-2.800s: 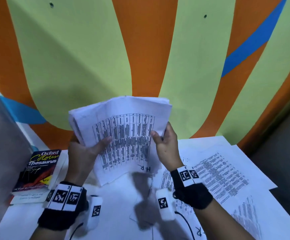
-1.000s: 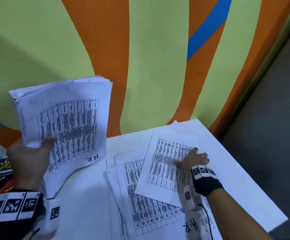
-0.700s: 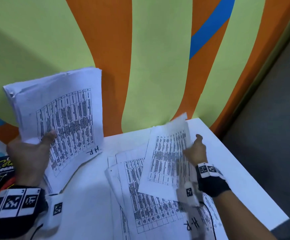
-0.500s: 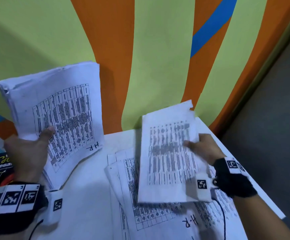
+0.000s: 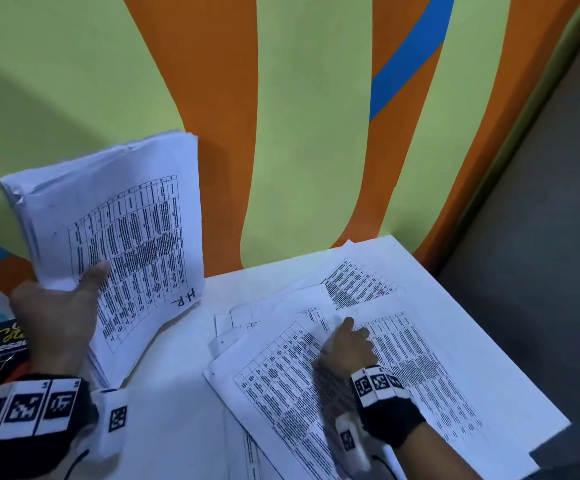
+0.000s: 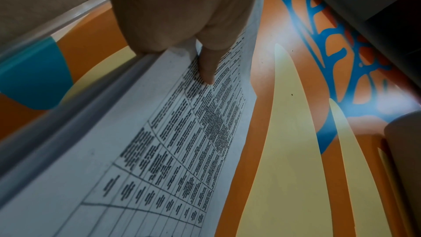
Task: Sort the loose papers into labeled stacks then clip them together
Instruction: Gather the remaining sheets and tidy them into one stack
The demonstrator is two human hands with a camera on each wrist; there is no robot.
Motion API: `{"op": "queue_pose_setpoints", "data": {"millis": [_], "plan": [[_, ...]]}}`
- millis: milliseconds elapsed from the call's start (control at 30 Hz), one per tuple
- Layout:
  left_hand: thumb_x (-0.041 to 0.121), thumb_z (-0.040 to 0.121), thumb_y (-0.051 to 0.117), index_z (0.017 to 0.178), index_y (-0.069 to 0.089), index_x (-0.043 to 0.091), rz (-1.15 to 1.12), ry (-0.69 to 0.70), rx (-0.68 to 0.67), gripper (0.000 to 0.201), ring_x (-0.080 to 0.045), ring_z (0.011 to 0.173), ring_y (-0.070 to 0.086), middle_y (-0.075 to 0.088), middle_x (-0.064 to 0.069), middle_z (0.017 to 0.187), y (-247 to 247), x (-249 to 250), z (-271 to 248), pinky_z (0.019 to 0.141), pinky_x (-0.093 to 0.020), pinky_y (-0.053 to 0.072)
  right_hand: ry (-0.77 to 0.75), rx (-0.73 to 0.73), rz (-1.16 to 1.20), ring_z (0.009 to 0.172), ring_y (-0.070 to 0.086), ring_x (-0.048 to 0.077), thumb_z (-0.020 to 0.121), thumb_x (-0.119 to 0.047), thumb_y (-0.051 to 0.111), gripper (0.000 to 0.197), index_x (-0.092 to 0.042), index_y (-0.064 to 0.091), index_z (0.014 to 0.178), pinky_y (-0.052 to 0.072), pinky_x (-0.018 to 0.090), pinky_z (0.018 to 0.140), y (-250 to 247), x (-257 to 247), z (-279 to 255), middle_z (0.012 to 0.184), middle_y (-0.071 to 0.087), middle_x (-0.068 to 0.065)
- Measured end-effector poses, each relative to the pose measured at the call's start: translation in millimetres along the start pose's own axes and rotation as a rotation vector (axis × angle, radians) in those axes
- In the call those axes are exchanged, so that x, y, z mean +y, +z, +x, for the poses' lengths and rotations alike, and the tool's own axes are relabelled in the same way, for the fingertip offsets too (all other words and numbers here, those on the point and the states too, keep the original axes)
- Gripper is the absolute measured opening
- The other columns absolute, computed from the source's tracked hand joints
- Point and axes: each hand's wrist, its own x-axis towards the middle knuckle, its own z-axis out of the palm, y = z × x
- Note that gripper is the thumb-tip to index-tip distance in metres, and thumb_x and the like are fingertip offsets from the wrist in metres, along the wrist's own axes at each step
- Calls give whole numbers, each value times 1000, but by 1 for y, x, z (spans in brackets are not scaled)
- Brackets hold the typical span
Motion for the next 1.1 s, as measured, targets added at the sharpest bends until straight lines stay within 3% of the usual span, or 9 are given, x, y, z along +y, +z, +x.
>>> {"op": "queue_pose_setpoints", "data": {"millis": [167,333,467,600,667,733,833,967,1100], "plan": [[50,74,74,109,56,7,-39,-2,-22,58,-33,95,66,66,-17,107,2,13,-7,80,-45,53,-201,89,138,89,64,26,83,-21,66,36,-6,51,112,54,34,78,0,14,3,107,65,11],[52,75,74,85,60,31,-59,-2,-33,28,-34,96,65,67,-13,101,3,23,-11,81,-46,53,-230,224,350,74,62,23,76,-25,76,30,-9,60,96,45,27,62,-34,35,-1,84,65,5],[47,77,73,84,60,20,-46,-22,-10,31,-37,97,65,66,-21,106,0,36,-19,82,-49,52,-60,271,256,95,62,33,74,-34,76,35,-8,60,91,46,31,71,-73,82,21,100,66,16],[33,81,73,95,61,3,-83,3,-37,36,-43,100,62,63,-29,111,0,52,-27,86,-53,49,185,123,43,121,42,38,70,-35,78,55,-17,56,116,43,48,97,-73,122,34,128,45,16],[28,80,74,108,61,-1,-123,26,-28,42,-31,96,63,64,-18,111,0,63,-33,87,-40,51,208,93,-11,125,35,38,71,-34,77,58,-20,52,121,39,51,99,-70,132,37,129,37,14],[23,78,76,114,61,2,-182,30,-10,44,-1,86,61,63,4,107,1,76,-40,86,-25,50,205,86,-8,121,41,37,71,-32,78,58,-18,53,121,42,48,99,-68,135,41,126,40,14],[21,77,77,107,65,8,-211,1,-23,35,24,75,56,65,24,92,1,85,-45,93,-34,42,213,145,3,111,51,35,72,-27,77,52,-15,55,119,46,45,96,-65,134,42,117,48,13],[14,80,73,114,59,-5,-216,2,4,41,-10,94,55,55,0,106,-2,94,-48,93,-30,38,145,329,8,108,48,40,78,-13,67,38,-6,53,114,50,45,84,-56,139,38,115,45,20],[13,80,73,115,59,-6,-184,-4,-1,42,-16,98,54,54,-1,108,-3,92,-46,92,-30,40,20,369,95,87,63,39,79,1,58,30,-3,46,106,55,43,74,-62,140,30,100,63,24]]}}
